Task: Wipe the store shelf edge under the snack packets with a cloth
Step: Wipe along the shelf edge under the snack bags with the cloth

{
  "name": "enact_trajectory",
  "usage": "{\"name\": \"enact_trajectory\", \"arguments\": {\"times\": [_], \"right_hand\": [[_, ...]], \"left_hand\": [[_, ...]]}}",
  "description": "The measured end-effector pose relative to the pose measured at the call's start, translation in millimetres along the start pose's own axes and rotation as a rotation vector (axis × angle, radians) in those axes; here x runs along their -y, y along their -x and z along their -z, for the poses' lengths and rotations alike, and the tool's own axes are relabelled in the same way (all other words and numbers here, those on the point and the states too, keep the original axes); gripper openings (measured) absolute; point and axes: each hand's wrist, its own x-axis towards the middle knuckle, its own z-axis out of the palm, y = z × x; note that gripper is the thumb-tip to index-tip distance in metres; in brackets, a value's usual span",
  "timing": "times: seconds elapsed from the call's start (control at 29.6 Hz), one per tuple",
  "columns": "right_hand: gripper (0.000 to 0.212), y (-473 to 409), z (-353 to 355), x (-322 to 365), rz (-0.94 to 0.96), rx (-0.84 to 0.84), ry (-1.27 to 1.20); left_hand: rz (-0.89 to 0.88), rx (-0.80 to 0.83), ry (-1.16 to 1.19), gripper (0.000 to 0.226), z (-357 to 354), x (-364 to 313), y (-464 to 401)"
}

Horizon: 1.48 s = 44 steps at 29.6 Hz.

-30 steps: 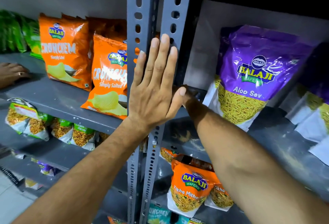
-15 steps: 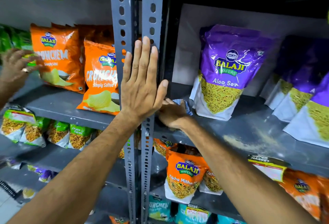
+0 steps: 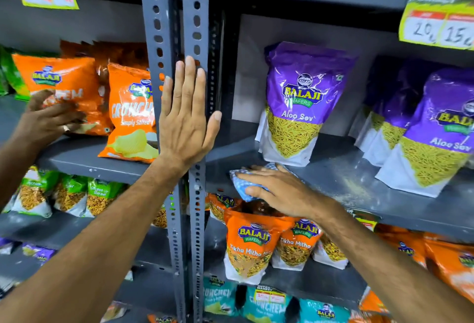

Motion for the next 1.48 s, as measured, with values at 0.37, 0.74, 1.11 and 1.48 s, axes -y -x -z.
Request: {"name": "enact_trajectory", "arguments": {"times": [0.37,0.74,1.11,1.48], "right_hand": [[0.039,60.7,27.8,-49.6,-0.292,-0.224,-0.083],[0.038,13.1,0.7,11.0,0.012,-0.235,0.185],[0.043,90.5,15.2,-86.8,-0.3,-0.2,0.008],[0.034,44.9,85.6,-158.6,-0.646,-0.469,-0.254]], "left_hand": [[0.029,0.085,0.002,0.073,9.2,-3.9,-0.8],[-0.181,0.212,0.246,0.072,7.7,-95.4,41.0],[0.005,0.808,0.317,0.083,-28.0,-160.7,81.8],[0.05,0.95,0.265,0.097,-29.4,-171.9,80.0]]}}
